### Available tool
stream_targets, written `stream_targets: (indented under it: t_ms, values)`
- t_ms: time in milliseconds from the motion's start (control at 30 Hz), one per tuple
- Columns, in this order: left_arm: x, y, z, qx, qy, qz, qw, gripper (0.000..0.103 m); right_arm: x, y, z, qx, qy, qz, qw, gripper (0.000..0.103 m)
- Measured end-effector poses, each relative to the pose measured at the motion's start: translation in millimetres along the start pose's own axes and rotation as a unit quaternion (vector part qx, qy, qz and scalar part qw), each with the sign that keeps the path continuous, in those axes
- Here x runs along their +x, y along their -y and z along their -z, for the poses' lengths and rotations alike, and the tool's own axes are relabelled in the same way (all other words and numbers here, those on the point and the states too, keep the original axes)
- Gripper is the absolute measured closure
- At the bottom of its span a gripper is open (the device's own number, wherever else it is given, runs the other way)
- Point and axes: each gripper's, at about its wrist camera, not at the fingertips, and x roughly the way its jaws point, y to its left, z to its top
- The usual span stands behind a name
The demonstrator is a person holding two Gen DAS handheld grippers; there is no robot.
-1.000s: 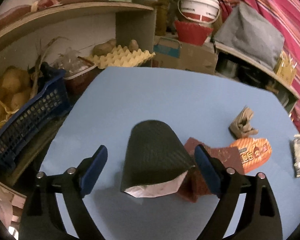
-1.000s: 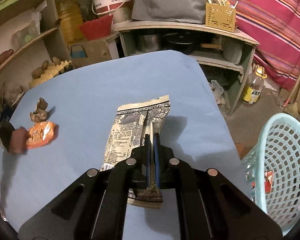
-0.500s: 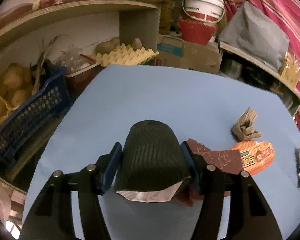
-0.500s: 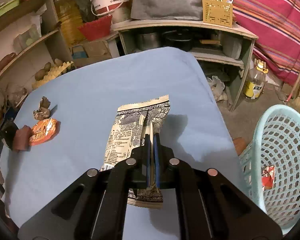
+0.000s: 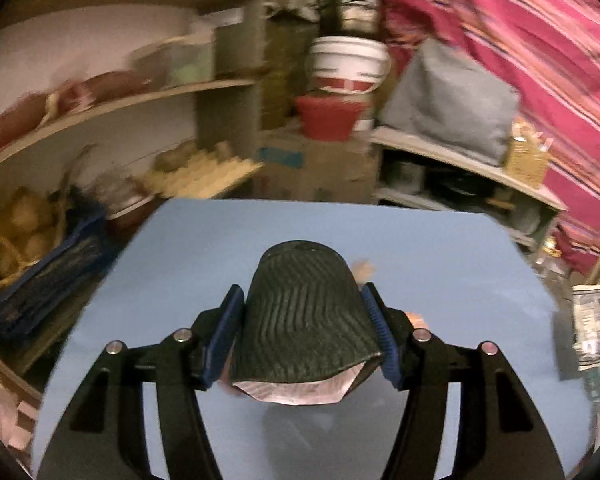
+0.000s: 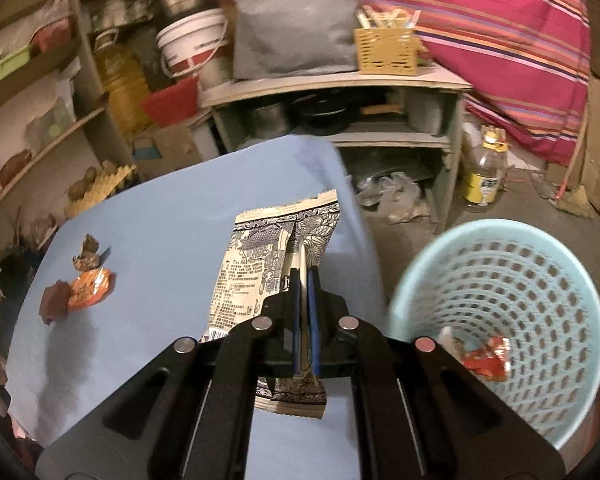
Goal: Collect trash
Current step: 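Carry the black cup and silver wrapper over the basket with both grippers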
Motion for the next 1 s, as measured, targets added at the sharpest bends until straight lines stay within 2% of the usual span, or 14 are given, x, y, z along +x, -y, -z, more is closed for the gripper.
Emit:
stream_targets:
  t_ms: [267,433,667,767,867,1000]
  values:
    - [-10.2,133.9,-4.8,0.064,0.017,0.076,0.9949,0.043,-41.7,79.0,2.4,0.045,0.030,0.033,0.998,0.098]
    - [-18.2,225.5,8.4,0.105,0.016,0.135,0.9851,0.043,-61.2,121.2,2.8,0.059,0.044,0.063,0.995,0.098]
    - [-15.5,338.2,26.7,0.147,0.000,0.214,0.9658,0.043,-73.6,163.2,9.8,0.067,0.047,0.099,0.992,0.098]
    - [-13.6,375.1,32.8,0.157,-0.005,0.242,0.9575,0.043,-75.6,182.2,15.2,0.087,0.043,0.098,0.990,0.098]
    - [-11.2,402.2,39.6,0.169,-0.009,0.254,0.9523,0.043,-75.5,194.4,20.3,0.093,0.037,0.109,0.989,0.098]
    - [-7.1,422.6,48.0,0.180,-0.020,0.267,0.9464,0.043,-73.5,207.4,27.7,0.104,0.028,0.110,0.988,0.098]
